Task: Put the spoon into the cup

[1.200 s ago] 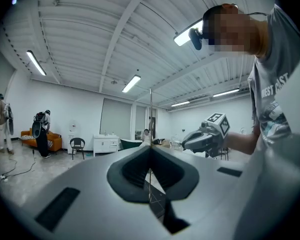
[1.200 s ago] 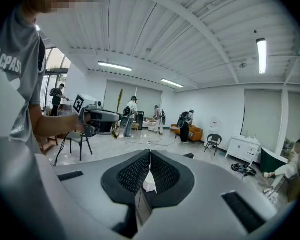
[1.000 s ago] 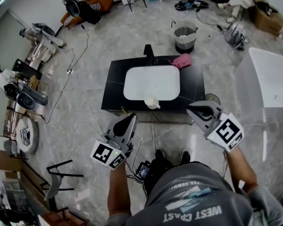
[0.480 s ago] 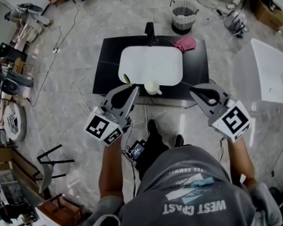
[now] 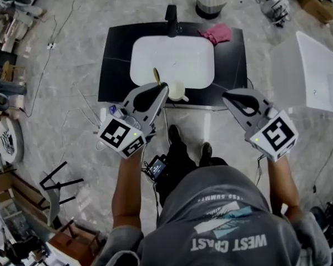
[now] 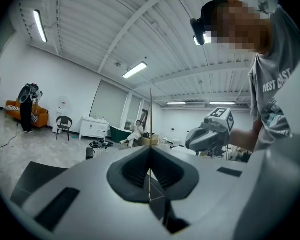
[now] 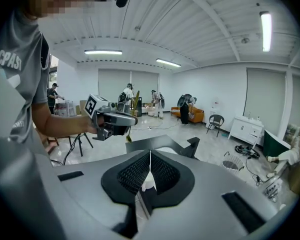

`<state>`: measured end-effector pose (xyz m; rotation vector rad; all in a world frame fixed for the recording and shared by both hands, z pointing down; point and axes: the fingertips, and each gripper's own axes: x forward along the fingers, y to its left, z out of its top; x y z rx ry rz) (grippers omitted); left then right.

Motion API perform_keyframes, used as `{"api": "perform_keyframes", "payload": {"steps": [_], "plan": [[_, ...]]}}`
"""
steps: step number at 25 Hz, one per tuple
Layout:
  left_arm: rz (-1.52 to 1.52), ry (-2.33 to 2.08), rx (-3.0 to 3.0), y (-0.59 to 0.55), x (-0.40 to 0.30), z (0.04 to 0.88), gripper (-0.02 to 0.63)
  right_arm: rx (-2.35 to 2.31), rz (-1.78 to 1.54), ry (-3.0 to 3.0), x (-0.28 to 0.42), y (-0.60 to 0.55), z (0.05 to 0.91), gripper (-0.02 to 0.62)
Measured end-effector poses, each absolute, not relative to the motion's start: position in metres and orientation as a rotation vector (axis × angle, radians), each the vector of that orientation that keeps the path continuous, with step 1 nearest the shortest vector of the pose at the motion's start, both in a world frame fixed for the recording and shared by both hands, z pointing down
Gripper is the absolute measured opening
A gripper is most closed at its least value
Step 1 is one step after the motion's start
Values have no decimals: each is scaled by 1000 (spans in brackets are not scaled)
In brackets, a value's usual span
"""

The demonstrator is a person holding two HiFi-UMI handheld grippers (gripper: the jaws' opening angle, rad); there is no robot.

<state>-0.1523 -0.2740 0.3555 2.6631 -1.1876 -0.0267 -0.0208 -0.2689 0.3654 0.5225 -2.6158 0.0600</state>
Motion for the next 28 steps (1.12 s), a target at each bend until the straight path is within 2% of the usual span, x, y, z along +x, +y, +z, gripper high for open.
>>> {"api": "perform_keyframes", "payload": {"steps": [28], "plan": [[36,-1062,2606,-338,-150,491,2,528,278,-2510,-36,-302,449,32]]}}
